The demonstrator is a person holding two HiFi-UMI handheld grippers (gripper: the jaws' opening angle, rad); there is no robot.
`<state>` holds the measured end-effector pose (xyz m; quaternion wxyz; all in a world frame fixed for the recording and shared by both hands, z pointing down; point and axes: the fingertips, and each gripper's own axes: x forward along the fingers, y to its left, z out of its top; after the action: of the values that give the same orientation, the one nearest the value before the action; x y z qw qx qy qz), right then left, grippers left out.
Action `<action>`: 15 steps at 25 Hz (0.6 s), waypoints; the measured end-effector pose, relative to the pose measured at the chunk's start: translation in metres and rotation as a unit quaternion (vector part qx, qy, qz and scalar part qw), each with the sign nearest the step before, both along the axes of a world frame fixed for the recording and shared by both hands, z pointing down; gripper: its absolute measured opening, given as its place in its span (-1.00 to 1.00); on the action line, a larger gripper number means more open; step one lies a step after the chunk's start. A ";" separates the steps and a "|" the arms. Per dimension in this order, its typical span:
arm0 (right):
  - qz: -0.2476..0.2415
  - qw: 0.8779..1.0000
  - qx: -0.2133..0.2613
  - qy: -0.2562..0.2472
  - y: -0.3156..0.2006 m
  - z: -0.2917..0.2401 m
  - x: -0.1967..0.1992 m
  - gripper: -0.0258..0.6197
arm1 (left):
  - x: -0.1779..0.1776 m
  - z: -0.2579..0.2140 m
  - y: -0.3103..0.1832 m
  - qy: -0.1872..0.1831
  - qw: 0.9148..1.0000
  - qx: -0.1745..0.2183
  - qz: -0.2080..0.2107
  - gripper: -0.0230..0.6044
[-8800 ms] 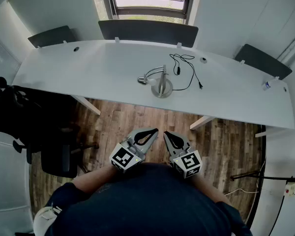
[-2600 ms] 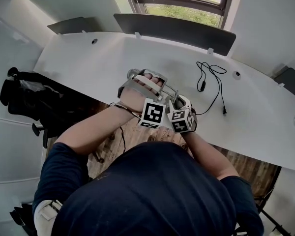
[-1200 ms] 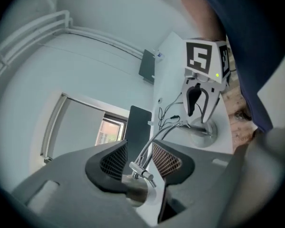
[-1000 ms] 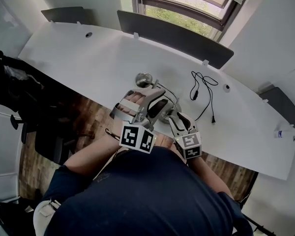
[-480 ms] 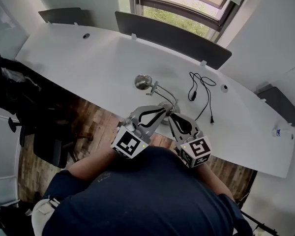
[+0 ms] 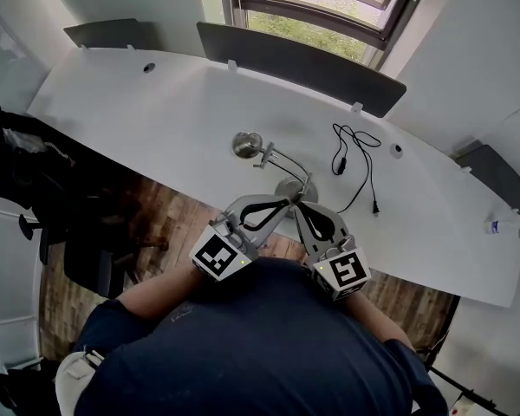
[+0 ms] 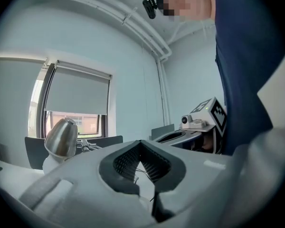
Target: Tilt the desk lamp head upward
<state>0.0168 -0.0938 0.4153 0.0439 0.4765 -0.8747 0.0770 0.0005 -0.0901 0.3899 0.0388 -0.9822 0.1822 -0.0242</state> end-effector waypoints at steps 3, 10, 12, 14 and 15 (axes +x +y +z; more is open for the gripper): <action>-0.004 1.000 0.002 0.005 0.001 0.000 -0.001 -0.89 | 0.002 -0.002 0.005 -0.004 1.000 0.007 0.008 -0.91; -0.004 1.000 -0.002 0.002 0.003 0.005 0.002 -0.89 | 0.008 -0.004 0.010 -0.002 1.000 -0.001 0.016 -0.91; -0.003 1.000 -0.003 0.006 0.003 0.006 0.004 -0.89 | 0.008 -0.005 0.010 -0.002 1.000 0.003 0.018 -0.91; -0.003 1.000 -0.002 0.006 0.004 0.006 0.005 -0.89 | 0.009 -0.006 0.010 -0.002 1.000 0.003 0.019 -0.91; -0.004 1.000 0.000 0.007 0.003 0.006 0.005 -0.89 | 0.010 -0.007 0.010 -0.001 1.000 0.003 0.019 -0.91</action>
<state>0.0217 -0.0905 0.4209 0.0499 0.4740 -0.8760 0.0736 0.0103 -0.0797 0.3834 0.0420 -0.9853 0.1639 -0.0244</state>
